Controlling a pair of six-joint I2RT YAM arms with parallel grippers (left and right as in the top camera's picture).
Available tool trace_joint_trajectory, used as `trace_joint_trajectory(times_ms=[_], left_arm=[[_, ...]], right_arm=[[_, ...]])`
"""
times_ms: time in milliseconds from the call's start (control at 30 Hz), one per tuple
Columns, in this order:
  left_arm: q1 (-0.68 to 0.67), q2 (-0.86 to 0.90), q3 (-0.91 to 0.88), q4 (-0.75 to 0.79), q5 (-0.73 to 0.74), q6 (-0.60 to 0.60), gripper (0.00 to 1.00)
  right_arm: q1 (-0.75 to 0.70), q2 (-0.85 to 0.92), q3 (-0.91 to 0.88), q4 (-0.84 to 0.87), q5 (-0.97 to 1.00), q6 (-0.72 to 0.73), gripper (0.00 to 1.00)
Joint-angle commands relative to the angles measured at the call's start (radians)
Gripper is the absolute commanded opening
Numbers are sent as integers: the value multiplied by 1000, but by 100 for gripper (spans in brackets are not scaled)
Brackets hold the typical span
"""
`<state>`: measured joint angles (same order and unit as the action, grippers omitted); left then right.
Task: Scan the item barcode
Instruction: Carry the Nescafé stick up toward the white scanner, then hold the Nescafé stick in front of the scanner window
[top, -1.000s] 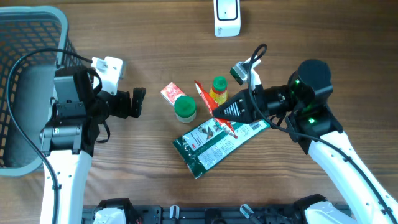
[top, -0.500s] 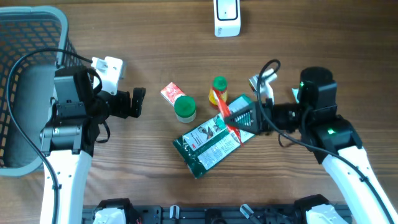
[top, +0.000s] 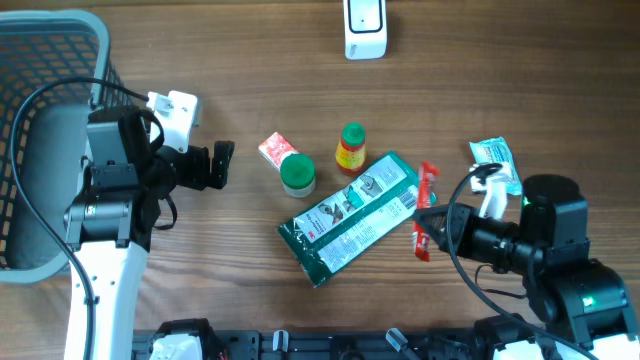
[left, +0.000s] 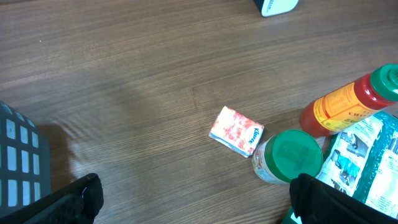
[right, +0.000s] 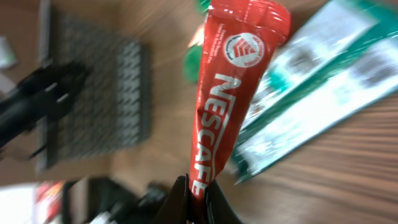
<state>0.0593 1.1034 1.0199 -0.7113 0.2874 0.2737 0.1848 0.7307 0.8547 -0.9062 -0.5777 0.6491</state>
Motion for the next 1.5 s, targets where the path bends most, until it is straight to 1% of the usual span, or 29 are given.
trace_joint_trajectory(times_ms=[0,33,133,200,300,667,767,833,1000,1167,1267,1367,1467], left_arm=[[5,5,-6,2,19,-10,100],[5,5,-6,2,19,-9,100],[5,5,-6,2,19,-10,100],[5,5,-6,2,19,-10,100],[5,5,-6,2,19,-9,100],[5,5,-6,2,19,-9,100],[5,5,-6,2,19,-9,100],[5,5,-6,2,19,-10,100],[5,5,-6,2,19,-9,100],[5,5,-6,2,19,-9,100],[5,5,-6,2,19,-10,100],[5,5,-6,2,19,-9,100],[5,5,-6,2,19,-9,100]], right_arm=[[-5,8,14,28,206,-128,5],[-5,16,14,41,248,-165,4],[-5,63,14,68,423,-167,5],[-5,117,14,104,480,-169,5],[-5,221,14,230,475,-180,5],[-5,682,21,825,466,-197,5],[-5,777,59,938,467,-194,5],[-5,841,114,968,474,-194,4],[-5,1010,302,967,507,-221,5],[11,1210,537,967,518,-258,5],[35,1311,640,982,585,-270,5],[70,1429,758,1031,652,-284,5],[90,1514,841,1082,664,-283,5]])
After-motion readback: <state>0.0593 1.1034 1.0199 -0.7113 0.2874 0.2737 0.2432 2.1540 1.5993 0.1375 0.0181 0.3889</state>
